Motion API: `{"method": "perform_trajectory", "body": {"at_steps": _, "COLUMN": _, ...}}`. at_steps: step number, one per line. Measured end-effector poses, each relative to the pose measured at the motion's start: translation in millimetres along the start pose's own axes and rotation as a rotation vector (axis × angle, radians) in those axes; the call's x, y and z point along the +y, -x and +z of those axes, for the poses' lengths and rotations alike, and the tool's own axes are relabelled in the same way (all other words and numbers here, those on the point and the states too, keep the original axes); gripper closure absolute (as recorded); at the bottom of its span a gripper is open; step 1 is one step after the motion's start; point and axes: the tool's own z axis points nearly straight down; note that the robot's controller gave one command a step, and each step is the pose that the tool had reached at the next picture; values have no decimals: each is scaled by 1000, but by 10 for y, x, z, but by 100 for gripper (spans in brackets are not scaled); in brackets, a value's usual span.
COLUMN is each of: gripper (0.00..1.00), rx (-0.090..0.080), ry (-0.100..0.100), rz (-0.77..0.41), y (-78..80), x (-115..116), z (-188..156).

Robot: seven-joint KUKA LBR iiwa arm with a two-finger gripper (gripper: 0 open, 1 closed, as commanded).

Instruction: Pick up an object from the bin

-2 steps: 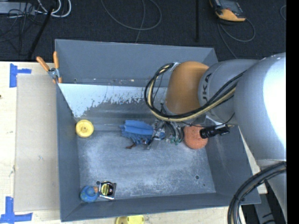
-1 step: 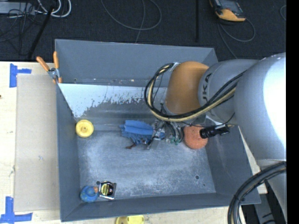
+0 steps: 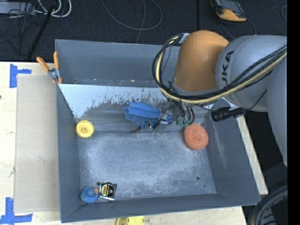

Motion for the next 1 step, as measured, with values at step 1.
{"method": "perform_trajectory", "body": {"at_steps": 1, "gripper": 100, "rx": 0, "ry": -1, "rz": -1, "y": 0, "x": 0, "z": 0}}
